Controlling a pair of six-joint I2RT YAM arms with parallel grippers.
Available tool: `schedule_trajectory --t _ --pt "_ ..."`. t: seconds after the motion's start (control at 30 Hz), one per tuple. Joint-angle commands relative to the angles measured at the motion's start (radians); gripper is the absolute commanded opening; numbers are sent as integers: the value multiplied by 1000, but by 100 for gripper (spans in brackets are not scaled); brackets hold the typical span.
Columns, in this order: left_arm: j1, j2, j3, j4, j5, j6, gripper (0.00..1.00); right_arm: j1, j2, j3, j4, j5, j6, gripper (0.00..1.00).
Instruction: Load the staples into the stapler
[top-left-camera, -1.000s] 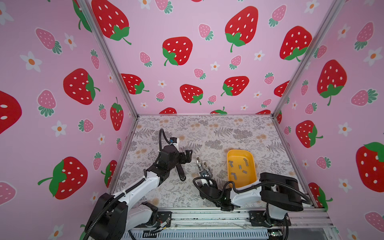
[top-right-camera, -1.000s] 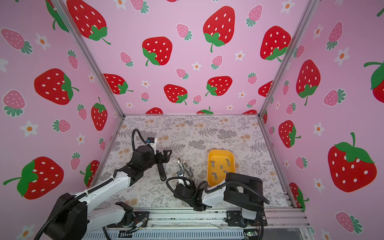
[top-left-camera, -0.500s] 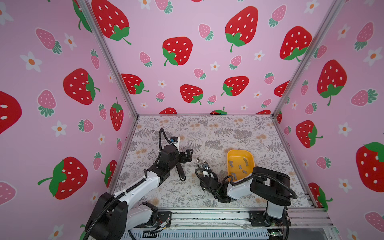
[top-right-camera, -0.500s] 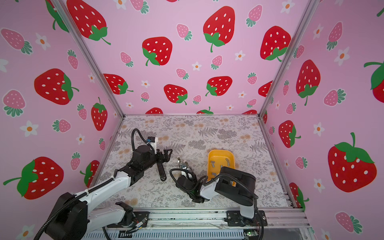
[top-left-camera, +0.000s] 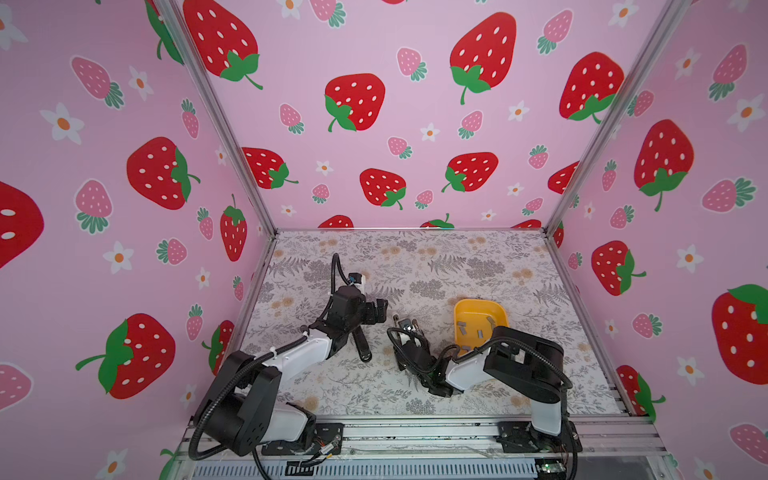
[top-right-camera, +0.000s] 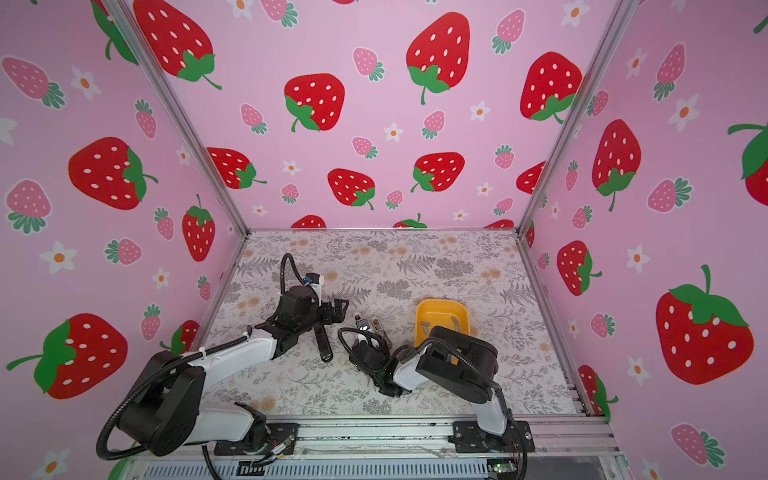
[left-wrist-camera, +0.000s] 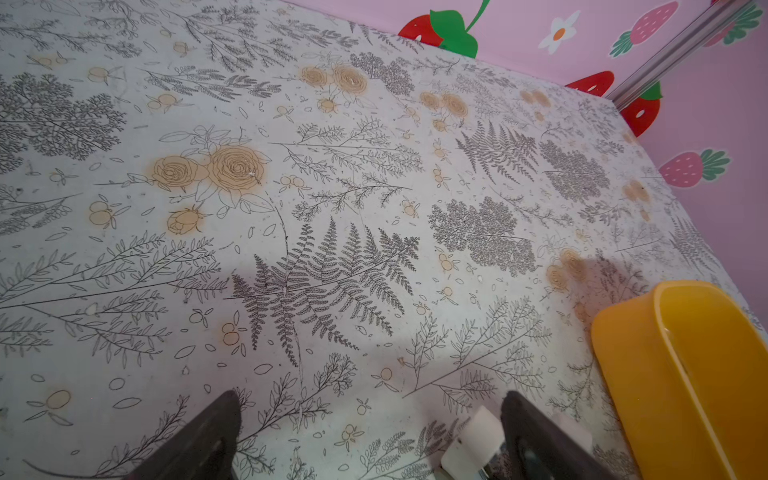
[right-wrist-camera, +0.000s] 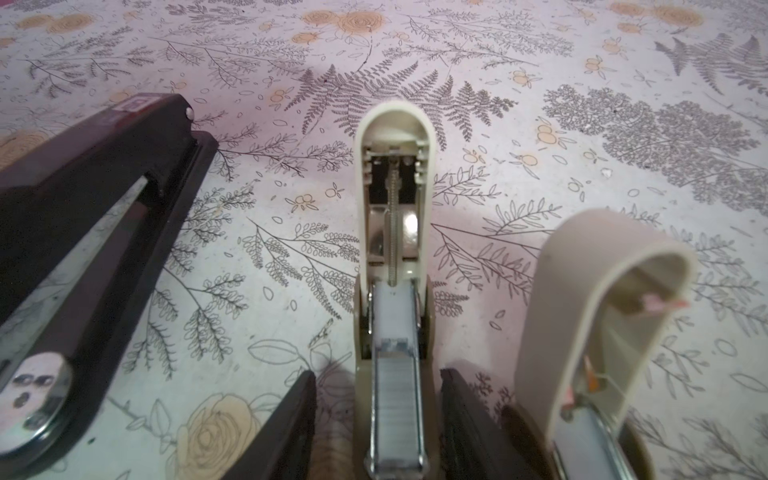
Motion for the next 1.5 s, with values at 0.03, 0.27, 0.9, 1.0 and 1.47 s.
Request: schedule_trajectory --t 0.03,0.27,0.9,1.0,1.47 --pt "29 60 47 39 5 -17 99 -2 55 -18 -110 -80 -13 39" --pt "30 128 62 62 -12 35 99 6 49 -50 -56 -114 -40 30" --pt "-8 199 -2 229 67 151 99 13 61 -51 -23 -108 -33 24" --pt "-33 188 -28 263 94 187 98 12 61 -55 -8 -115 -29 24" --pt "-87 88 -119 335 123 195 94 6 37 -87 42 -123 -17 25"
